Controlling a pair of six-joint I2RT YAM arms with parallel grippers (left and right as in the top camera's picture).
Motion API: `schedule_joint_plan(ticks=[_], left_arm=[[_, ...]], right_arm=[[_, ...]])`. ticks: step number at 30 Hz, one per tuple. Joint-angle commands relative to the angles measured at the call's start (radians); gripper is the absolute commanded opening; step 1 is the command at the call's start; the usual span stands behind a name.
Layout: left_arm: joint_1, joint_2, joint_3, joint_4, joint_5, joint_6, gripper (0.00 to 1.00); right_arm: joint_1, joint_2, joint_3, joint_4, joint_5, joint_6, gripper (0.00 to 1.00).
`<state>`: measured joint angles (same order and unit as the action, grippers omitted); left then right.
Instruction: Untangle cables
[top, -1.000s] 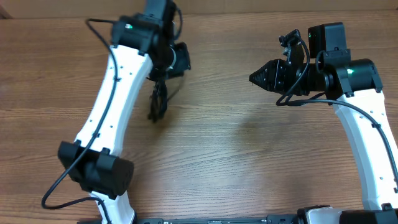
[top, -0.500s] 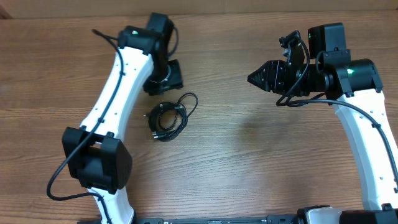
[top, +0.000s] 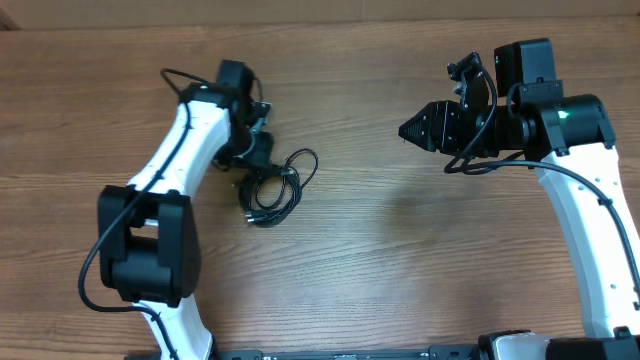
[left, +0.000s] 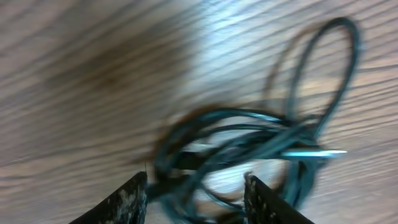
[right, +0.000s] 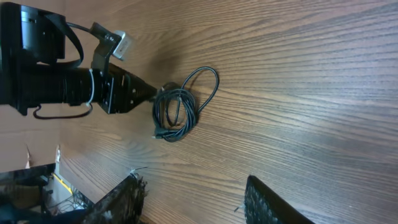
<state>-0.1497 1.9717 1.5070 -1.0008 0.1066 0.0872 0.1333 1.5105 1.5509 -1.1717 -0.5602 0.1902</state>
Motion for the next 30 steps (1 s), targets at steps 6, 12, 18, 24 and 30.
schedule_joint_plan(ticks=[6,12,18,24,30], left_arm=[[0.024,-0.002,-0.094,0.047,-0.016,0.206,0.29],[0.024,-0.002,-0.098,0.089,0.079,0.275,0.28],[0.016,0.005,-0.138,0.124,0.121,0.272,0.33],[0.018,0.006,-0.156,0.126,0.013,0.237,0.31],[0.011,0.007,-0.163,0.138,0.011,0.238,0.24]], right_arm=[[0.003,0.005,0.02,-0.012,0.063,-0.017,0.5],[0.003,0.005,0.02,-0.009,0.07,-0.017,0.51],[0.003,0.005,0.02,-0.005,0.07,-0.017,0.54],[0.003,0.005,0.02,-0.005,0.069,-0.017,0.55],[0.003,0.005,0.02,-0.006,0.07,-0.017,0.55]])
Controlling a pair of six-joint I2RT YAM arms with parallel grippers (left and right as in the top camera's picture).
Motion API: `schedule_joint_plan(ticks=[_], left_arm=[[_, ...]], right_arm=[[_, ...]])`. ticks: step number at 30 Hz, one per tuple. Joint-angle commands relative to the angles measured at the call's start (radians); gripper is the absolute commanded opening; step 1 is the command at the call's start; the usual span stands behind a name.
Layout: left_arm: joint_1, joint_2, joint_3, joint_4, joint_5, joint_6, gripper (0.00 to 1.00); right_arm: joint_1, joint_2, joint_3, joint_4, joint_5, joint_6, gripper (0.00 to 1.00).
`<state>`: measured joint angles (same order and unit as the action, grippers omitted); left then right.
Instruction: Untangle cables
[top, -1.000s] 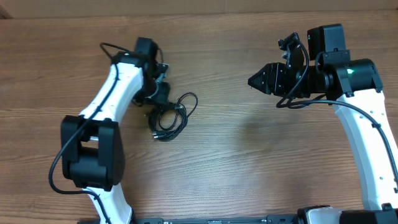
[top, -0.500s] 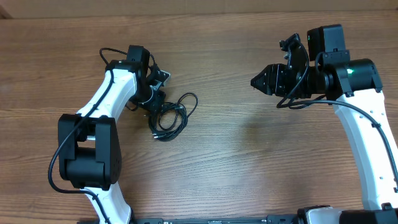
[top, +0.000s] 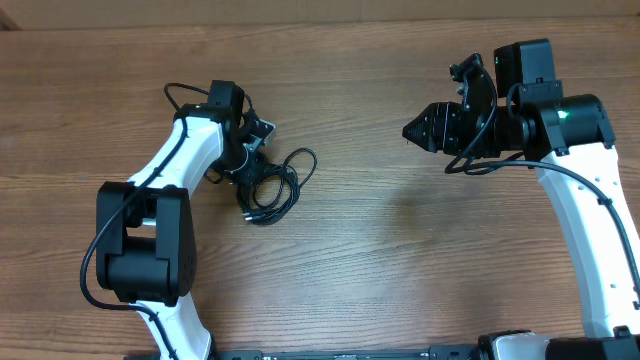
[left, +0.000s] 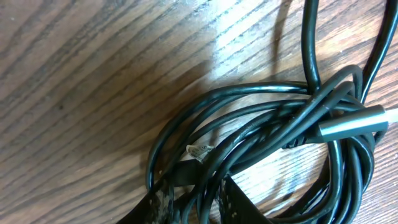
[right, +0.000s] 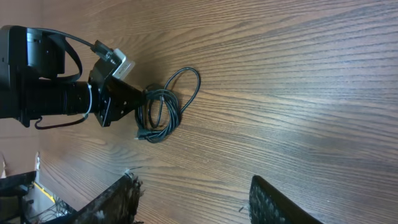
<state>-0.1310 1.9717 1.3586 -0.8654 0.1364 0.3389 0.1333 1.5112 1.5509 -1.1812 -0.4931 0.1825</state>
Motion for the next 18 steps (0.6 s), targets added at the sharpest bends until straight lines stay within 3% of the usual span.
schedule_joint_plan(ticks=[1,7,10,12,14,18], left_arm=[[-0.008,0.008,-0.016,0.002,-0.022,-0.014,0.22],[-0.008,0.016,-0.015,-0.006,-0.005,-0.066,0.04],[-0.008,0.005,0.03,-0.056,0.029,-0.233,0.04],[-0.008,-0.01,0.171,-0.176,0.045,-0.319,0.04],[-0.011,-0.012,0.372,-0.334,0.183,-0.402,0.04],[-0.047,-0.012,0.491,-0.38,0.456,-0.504,0.04]], right_arm=[[0.003,0.004,0.02,0.003,0.003,-0.01,0.56],[0.003,0.004,0.02,0.004,0.003,-0.01,0.56],[0.002,0.003,0.027,0.004,-0.009,-0.04,0.56],[0.002,0.003,0.05,-0.003,-0.056,-0.062,0.57],[0.005,0.002,0.072,-0.006,-0.152,-0.061,0.59],[0.013,0.003,0.073,0.018,-0.323,0.01,0.6]])
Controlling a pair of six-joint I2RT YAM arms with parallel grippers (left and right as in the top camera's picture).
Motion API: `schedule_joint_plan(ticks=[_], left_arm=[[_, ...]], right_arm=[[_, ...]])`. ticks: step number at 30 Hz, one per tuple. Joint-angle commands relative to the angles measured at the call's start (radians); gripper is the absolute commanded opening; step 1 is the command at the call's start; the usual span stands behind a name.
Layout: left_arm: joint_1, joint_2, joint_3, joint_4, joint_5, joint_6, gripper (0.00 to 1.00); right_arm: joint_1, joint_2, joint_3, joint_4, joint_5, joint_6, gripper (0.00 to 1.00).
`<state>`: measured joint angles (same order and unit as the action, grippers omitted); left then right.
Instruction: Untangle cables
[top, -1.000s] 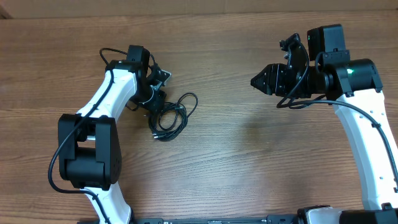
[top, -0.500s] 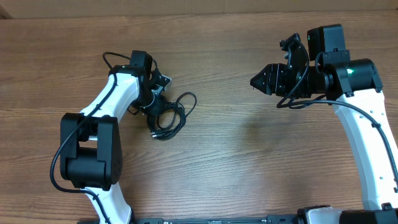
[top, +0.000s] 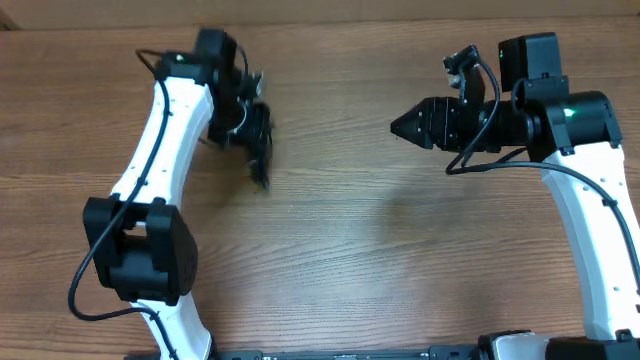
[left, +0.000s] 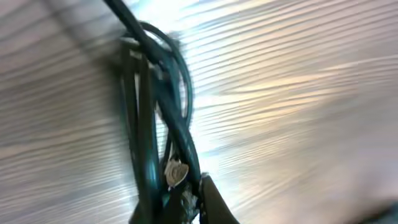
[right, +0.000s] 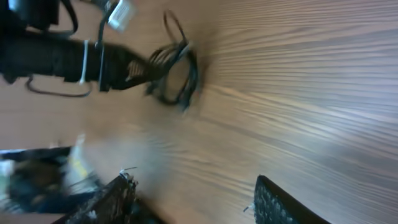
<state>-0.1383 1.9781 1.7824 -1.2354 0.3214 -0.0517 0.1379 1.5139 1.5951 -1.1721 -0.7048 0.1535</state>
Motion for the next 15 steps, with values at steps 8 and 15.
schedule_joint_plan(ticks=[8,15], left_arm=[[-0.058,-0.019,0.08,0.248,0.911,-0.158,0.04],[-0.063,-0.019,0.08,0.333,1.015,-0.078,0.04]], right_arm=[[0.038,0.023,0.028,0.05,-0.055,0.192,0.63],[0.101,0.12,0.027,0.193,-0.066,0.335,0.59]])
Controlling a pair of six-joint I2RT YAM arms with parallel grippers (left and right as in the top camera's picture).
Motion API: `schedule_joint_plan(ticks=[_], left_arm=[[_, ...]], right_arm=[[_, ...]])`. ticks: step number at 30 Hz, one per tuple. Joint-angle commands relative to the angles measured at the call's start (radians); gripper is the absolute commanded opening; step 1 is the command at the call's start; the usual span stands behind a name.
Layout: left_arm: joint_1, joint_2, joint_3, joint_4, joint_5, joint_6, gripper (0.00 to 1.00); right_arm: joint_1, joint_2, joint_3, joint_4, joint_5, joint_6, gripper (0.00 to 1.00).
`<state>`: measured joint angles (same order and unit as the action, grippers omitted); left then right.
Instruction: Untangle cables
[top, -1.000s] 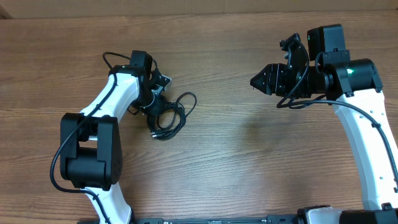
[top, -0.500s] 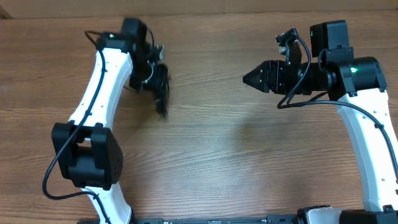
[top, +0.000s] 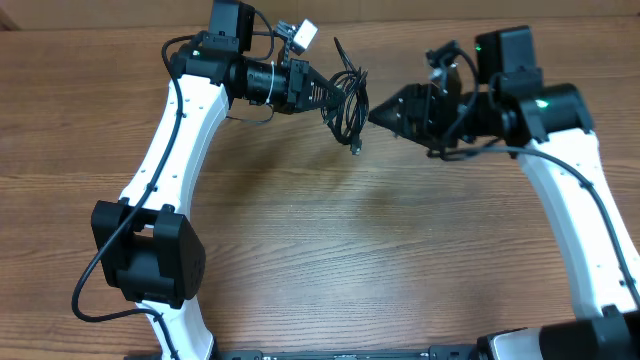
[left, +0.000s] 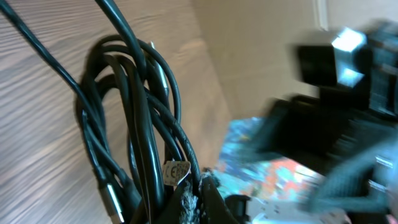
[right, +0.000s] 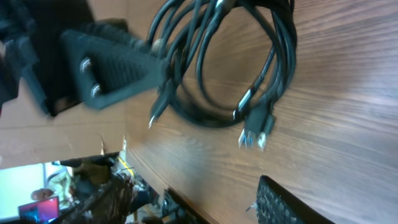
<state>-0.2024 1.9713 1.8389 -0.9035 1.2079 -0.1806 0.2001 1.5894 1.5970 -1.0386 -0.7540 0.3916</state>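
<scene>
A black cable bundle (top: 347, 100), coiled and knotted with metal plugs dangling, hangs in the air over the back middle of the table. My left gripper (top: 325, 97) is shut on several of its strands; in the left wrist view the coil (left: 130, 112) rises from the shut gripper (left: 186, 208). My right gripper (top: 375, 115) points at the bundle from the right, just short of it and open. In the right wrist view the loop (right: 287, 56) fills the top, with the left gripper's finger (right: 112, 46) beside it and my right gripper (right: 199, 205) apart below.
The wooden table (top: 400, 250) lies beneath both arms. The left arm (top: 165, 140) reaches across from the left and the right arm (top: 570, 190) from the right. Cardboard and clutter show beyond the table's far edge in both wrist views.
The left gripper has carried the bundle from the left back of the table to the back middle, higher up. The right gripper has moved left and now sits right beside the bundle.
The bundle first lay on the table at the left with my left gripper open over it. Then the jaws stood close around its strands. Half a second ago it hung lifted in the shut gripper, and now it is held up before the open right gripper.
</scene>
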Motion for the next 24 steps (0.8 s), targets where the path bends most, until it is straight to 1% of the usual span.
schedule_joint_plan(ticks=[1,3,4,5,9,13,15,19,22,24], left_arm=[[-0.002,-0.012,0.024,-0.002,0.13,0.071,0.04],[-0.004,-0.012,0.024,0.002,0.161,0.112,0.04],[-0.004,-0.012,0.024,0.004,0.175,0.123,0.04],[-0.004,-0.012,0.024,0.004,0.18,0.13,0.04],[-0.004,-0.012,0.024,0.004,0.179,0.137,0.04],[-0.008,-0.012,0.024,0.003,0.172,0.119,0.04],[-0.019,-0.012,0.024,0.003,0.172,0.098,0.04],[-0.043,-0.012,0.024,0.004,0.183,0.086,0.04],[-0.049,-0.012,0.024,0.004,0.185,0.067,0.04],[-0.051,-0.012,0.024,0.003,0.189,0.064,0.04]], right_arm=[[0.048,0.053,0.026,0.078,-0.014,0.116,0.57],[0.07,0.077,0.026,0.122,0.027,0.186,0.53],[0.074,0.087,0.026,0.138,0.04,0.203,0.53],[0.074,0.095,0.026,0.155,0.043,0.216,0.5],[0.058,0.107,0.026,0.208,0.043,0.234,0.5],[0.031,0.107,0.026,0.224,0.045,0.238,0.49],[0.015,0.107,0.026,0.241,0.046,0.245,0.5],[0.013,0.131,0.026,0.238,0.084,0.275,0.5],[0.029,0.182,0.026,0.213,0.08,0.29,0.46],[0.039,0.201,0.026,0.219,0.081,0.29,0.45]])
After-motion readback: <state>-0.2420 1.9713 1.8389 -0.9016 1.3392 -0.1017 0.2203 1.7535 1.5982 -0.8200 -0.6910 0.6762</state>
